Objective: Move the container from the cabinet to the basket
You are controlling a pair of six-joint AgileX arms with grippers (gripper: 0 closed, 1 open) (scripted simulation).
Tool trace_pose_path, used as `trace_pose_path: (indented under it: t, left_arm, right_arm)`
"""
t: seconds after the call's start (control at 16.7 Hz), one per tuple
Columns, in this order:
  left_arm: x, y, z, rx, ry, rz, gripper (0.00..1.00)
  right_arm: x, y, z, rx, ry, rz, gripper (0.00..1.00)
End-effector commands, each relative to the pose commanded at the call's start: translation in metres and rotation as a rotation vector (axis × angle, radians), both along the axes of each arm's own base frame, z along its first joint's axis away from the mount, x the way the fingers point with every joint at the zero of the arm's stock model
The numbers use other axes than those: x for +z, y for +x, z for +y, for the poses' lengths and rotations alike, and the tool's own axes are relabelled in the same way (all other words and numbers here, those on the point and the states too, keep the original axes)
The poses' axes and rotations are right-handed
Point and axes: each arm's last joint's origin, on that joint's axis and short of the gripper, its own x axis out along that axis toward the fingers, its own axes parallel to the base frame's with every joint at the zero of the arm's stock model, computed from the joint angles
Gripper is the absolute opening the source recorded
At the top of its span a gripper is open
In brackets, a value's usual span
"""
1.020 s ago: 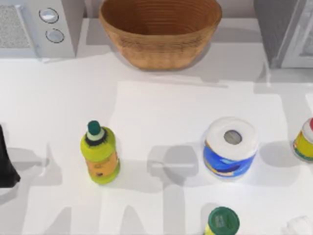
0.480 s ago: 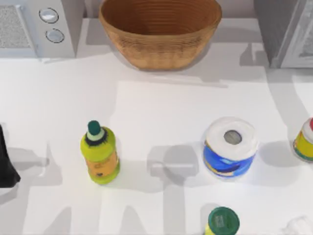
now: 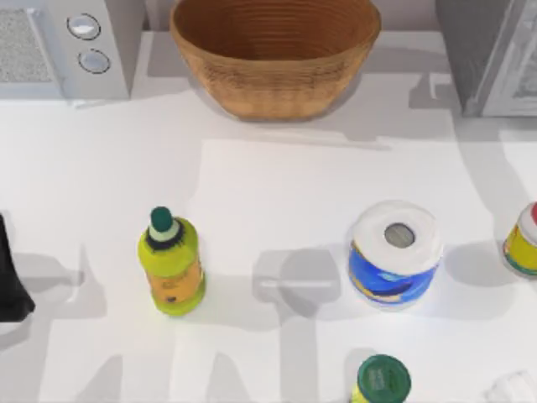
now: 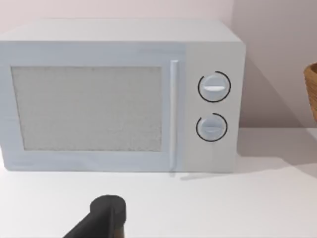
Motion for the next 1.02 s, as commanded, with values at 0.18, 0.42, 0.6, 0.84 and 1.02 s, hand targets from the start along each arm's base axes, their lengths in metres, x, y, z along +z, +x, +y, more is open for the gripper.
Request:
trace_pose_path:
  t: [0.18,0.42,0.6,0.84,1.02]
  left_arm:
    - [0.000,0.000,0.000,0.000,0.000,0.000,1.00]
    - [0.000,0.000,0.000,0.000,0.000,0.000,1.00]
    - [0.000,0.000,0.000,0.000,0.000,0.000,1.00]
    - [0.000,0.000,0.000,0.000,0.000,0.000,1.00]
    - [0.000,0.000,0.000,0.000,0.000,0.000,1.00]
  right_arm:
    - [0.001,0.029,0.011,-0.003,-0.001,-0.003,1.00]
    - [-0.005,0.069,0.030,-0.008,-0.003,-0.002,1.00]
    - [-0.005,0.072,0.032,-0.009,-0.003,-0.005,1.00]
    - [-0.005,0.075,0.030,-0.009,-0.003,-0.004,1.00]
    - [-0.003,0.091,0.032,-0.009,-0.003,-0.005,1.00]
